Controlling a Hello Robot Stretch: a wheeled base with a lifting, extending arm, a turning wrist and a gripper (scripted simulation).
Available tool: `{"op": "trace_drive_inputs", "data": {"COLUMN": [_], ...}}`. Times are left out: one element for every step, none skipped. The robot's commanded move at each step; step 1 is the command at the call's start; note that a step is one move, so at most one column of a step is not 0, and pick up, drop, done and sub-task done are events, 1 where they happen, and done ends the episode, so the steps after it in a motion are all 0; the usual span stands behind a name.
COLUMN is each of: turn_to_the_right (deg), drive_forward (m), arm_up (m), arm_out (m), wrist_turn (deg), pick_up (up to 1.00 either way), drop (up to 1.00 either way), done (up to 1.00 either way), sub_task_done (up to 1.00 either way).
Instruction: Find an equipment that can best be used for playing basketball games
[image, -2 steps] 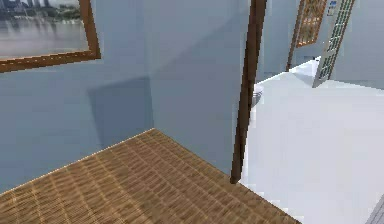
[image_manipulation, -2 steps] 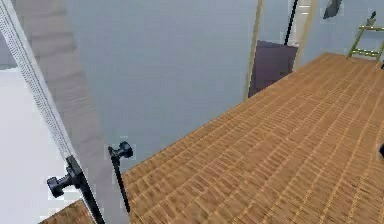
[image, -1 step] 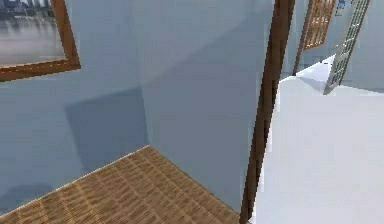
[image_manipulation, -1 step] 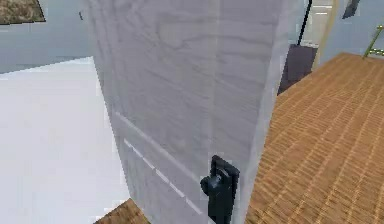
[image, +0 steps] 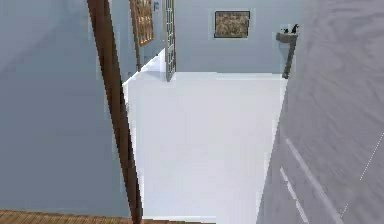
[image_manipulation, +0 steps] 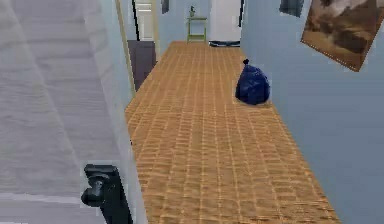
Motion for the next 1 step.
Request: {"op": "trace_drive_inputs", "data": {"turn_to_the_right": [0.0], "drive_forward": [1.00], "arm_up": [0.00], "arm_out": [0.00], "wrist_turn": [0.0], "pick_up": [0.00], "drop": [0.00], "done": [0.00], "sub_task_done": [0.00]}}
